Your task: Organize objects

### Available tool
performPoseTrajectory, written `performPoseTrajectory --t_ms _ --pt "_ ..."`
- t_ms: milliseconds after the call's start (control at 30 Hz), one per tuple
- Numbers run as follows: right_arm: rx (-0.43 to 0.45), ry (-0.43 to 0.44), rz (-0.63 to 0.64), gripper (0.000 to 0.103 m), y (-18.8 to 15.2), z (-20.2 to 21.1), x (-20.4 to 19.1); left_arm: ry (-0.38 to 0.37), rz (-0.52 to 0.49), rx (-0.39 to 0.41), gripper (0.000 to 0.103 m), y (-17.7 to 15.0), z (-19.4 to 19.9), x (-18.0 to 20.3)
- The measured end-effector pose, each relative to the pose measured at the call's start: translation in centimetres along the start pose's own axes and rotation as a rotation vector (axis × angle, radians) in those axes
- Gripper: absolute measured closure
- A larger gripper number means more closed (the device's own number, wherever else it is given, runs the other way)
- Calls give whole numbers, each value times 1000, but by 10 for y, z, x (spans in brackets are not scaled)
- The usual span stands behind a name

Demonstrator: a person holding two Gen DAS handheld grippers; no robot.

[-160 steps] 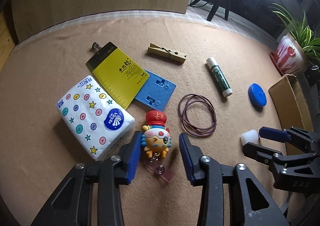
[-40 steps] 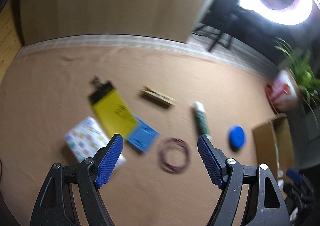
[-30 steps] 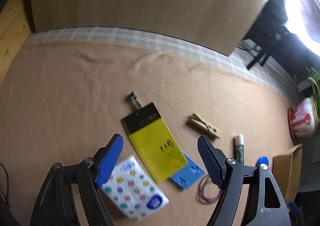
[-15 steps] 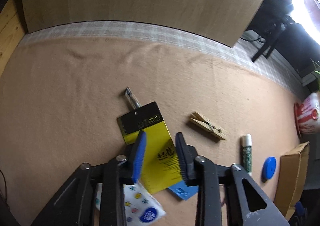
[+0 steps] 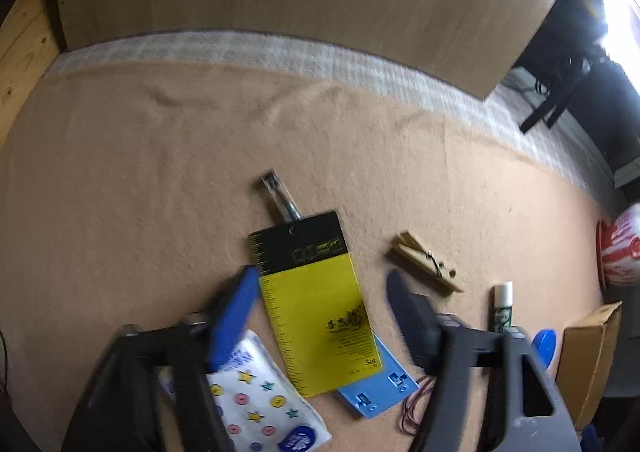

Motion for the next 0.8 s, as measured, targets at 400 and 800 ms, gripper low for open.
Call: performPoseTrajectory --t_ms 400,800 --pt "5 9 4 26 -2 2 -3 -56 -167 3 81 -50 11 49" --pt "-11 45 33 26 -10 -3 -21 -177 -199 -34 91 -127 41 62"
Point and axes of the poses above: each gripper's, at about its wrist camera, not at the fingertips, and z roughly against the way its jaws point, x to its right, y to its top, the point moved 5 cm from there along -z, roughly the way its jaws point, and after that the axes turned 5 degrees about x, right-handed, at the moved point
